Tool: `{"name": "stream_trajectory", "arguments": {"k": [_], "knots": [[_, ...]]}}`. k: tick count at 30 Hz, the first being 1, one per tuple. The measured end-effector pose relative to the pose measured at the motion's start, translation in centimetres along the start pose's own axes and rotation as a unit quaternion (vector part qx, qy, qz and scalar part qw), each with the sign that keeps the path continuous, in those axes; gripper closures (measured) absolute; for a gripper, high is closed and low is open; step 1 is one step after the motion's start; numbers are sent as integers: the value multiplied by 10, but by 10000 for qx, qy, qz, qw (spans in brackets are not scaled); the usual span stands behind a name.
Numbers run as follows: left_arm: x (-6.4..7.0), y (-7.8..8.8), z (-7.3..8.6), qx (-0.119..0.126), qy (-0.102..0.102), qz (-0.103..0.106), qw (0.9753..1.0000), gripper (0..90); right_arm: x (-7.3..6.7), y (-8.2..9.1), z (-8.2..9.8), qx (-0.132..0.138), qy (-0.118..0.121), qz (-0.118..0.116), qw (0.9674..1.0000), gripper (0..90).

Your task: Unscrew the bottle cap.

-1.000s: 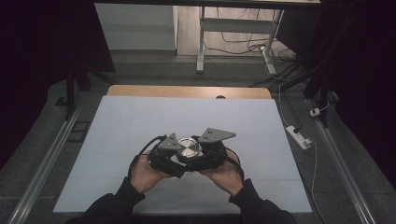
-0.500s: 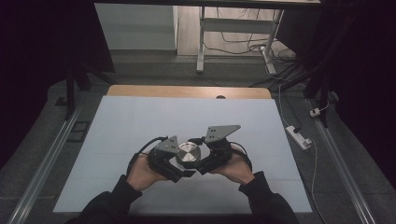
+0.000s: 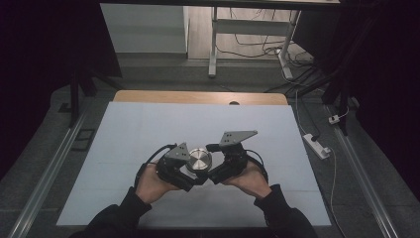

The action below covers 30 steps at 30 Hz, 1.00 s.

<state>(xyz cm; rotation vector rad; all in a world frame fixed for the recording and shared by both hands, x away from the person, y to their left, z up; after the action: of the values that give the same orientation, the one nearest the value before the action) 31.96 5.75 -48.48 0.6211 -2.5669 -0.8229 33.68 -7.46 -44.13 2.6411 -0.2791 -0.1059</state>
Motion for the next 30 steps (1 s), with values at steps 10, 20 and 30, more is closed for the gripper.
{"name": "stream_trajectory", "arguments": {"k": [10,20,30], "knots": [[-3,-1,-2,99,299,-426,9986,159,-9,-10,-5,-7,34,1141,9935,72],[2,0,-2,61,74,-206,9997,159,-12,-12,-3,78,167,1083,9939,172],[9,2,1,-124,-429,610,9971,158,-6,0,4,135,490,-601,9969,174]]}}
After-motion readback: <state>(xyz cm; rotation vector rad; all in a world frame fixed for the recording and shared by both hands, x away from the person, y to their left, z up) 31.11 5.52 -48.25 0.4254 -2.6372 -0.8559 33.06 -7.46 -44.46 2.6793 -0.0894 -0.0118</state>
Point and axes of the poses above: each handheld gripper's, and its own axes: y roughly backward along the jaws, z roughly out of its underside, x roughly to its right, the point moved 5 cm from there along -y, roughly forward along the jaws, and after that the axes turned 10 degrees about y, right-handed, at the moved point
